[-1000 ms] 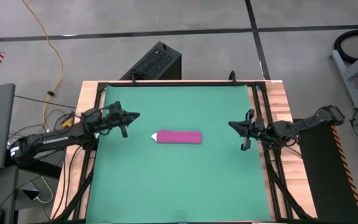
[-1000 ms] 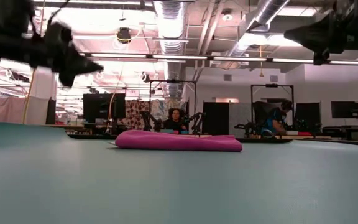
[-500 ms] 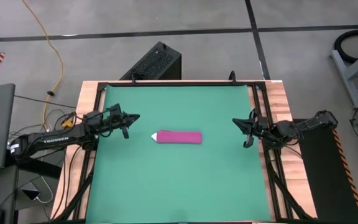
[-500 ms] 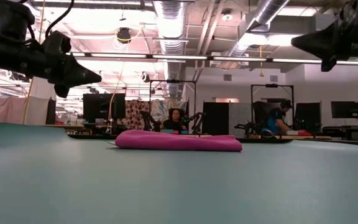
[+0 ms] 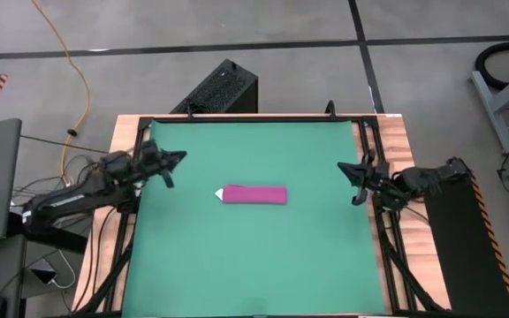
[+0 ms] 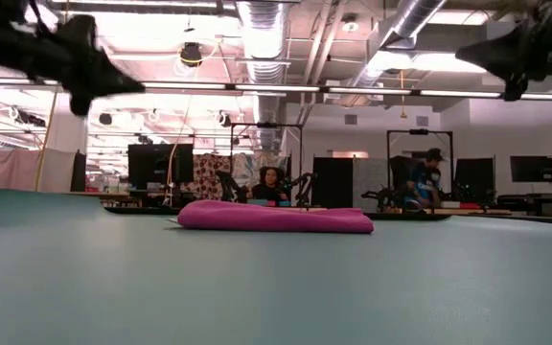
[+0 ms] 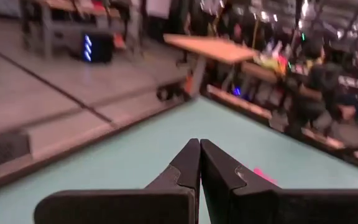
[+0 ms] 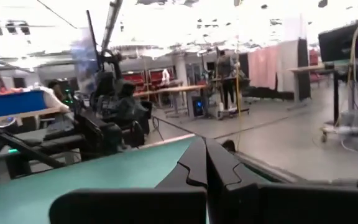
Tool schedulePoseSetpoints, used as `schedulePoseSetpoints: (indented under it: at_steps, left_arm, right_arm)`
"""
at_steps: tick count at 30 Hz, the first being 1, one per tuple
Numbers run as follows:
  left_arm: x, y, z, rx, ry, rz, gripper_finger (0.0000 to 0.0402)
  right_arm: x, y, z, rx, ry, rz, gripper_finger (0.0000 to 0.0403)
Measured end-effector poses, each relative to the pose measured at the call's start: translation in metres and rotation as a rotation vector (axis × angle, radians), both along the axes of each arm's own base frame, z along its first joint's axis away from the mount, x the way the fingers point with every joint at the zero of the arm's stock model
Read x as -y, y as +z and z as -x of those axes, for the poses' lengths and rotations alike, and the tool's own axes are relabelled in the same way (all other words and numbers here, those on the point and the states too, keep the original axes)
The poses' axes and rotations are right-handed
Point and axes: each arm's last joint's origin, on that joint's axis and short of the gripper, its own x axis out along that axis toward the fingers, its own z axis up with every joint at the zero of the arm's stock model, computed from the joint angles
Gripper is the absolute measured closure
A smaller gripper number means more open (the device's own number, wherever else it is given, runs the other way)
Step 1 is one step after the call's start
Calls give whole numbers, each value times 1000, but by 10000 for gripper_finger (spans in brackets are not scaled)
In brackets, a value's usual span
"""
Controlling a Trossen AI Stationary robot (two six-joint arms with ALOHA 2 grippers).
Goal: Roll towel
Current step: Return to Home Position
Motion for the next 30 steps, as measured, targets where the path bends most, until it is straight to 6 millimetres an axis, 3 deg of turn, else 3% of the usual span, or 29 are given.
schedulePoseSetpoints:
  at_steps: [2, 5, 9, 17, 23, 30]
  left_arm:
    - [4, 12, 12, 20, 39, -31, 401]
    - [7, 4, 27, 10, 103, -14, 401]
    - [5, -18, 19, -48, 90, 43, 401]
    - [8, -57, -1, 90, -119, 95, 401]
    - [18, -57, -4, 54, -280, 35, 401]
    - [23, -58, -5, 43, -334, 30, 401]
  right_arm:
    - [-1, 9, 3, 8, 21, 30, 396]
    - [-3, 18, 7, 20, 25, 50, 396]
    - [-6, 10, 7, -25, -15, 30, 396]
    - [-22, -17, 3, -36, 138, -12, 396]
    - [-29, -28, 3, -121, 201, 67, 396]
    - [-29, -31, 4, -170, 148, 123, 396]
